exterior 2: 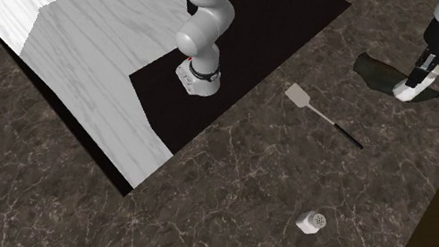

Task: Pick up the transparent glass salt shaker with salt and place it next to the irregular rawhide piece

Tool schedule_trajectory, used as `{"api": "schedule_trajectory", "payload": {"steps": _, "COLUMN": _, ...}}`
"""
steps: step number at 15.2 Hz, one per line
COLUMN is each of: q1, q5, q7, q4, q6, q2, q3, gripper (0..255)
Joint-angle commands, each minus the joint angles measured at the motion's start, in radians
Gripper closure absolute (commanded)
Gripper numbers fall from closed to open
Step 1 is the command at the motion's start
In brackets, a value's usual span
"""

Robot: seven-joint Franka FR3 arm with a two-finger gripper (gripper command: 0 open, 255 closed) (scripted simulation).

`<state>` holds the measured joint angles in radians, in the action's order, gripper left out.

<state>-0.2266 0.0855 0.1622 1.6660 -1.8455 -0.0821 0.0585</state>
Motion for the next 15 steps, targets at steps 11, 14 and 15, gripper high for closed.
{"api": "schedule_trajectory", "payload": {"steps": 11, "q1": -0.002, "q5": 0.006, "q7": -0.011, "q4": 0.188, "q6": -0.165, "q2": -0.024, "q3": 0.002, "gripper": 255}}
{"api": "schedule_trajectory", "payload": {"steps": 14, "q1": -0.002, "q5": 0.008, "q7": -0.014, "q4": 0.229, "q6": -0.205, "q2": -0.024, "q3": 0.002, "gripper": 255}}
{"api": "schedule_trajectory", "payload": {"steps": 15, "q1": -0.003, "q5": 0.008, "q7": -0.015, "q4": 0.242, "q6": -0.219, "q2": -0.024, "q3": 0.003, "gripper": 255}}
